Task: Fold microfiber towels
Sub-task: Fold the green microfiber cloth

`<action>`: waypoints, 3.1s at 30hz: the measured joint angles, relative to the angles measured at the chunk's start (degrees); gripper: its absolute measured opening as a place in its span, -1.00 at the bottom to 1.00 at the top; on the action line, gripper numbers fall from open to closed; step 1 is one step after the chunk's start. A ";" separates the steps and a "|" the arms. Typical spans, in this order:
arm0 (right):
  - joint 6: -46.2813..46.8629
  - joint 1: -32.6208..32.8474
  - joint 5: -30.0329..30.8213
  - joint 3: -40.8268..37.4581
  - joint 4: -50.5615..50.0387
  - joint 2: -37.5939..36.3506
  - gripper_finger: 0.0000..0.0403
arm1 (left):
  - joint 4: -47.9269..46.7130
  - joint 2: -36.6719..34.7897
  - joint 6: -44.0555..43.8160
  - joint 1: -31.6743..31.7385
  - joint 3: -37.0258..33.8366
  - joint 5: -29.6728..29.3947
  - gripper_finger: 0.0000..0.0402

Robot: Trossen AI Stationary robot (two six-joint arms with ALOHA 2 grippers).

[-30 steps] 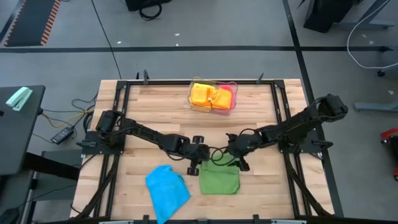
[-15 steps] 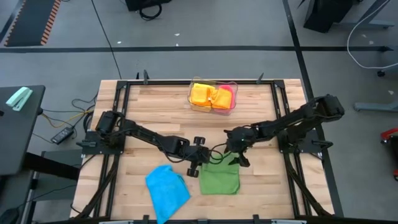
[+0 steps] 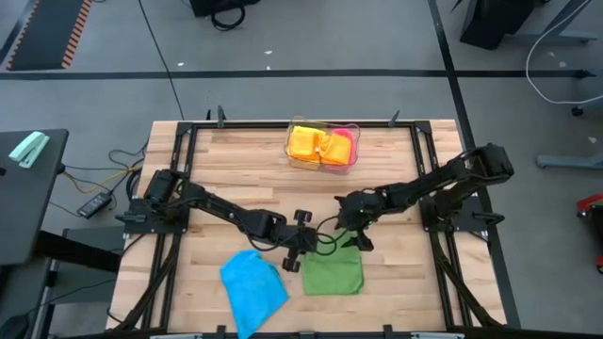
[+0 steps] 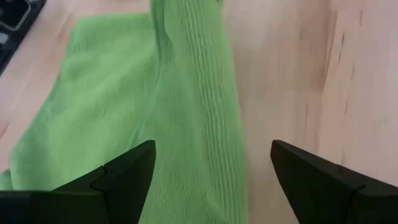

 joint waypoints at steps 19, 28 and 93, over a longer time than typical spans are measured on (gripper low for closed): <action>-1.32 -0.70 -0.98 0.32 -0.25 4.77 0.43 | -2.19 0.00 -0.07 -1.63 0.00 -2.99 -0.91; -0.02 1.52 0.36 0.26 -4.46 3.23 0.15 | -5.51 0.00 -3.84 -1.81 -0.02 -3.00 -0.83; 14.16 23.98 36.38 10.54 -28.95 0.24 -0.80 | 2.33 4.22 -18.69 0.46 -0.02 5.19 -0.87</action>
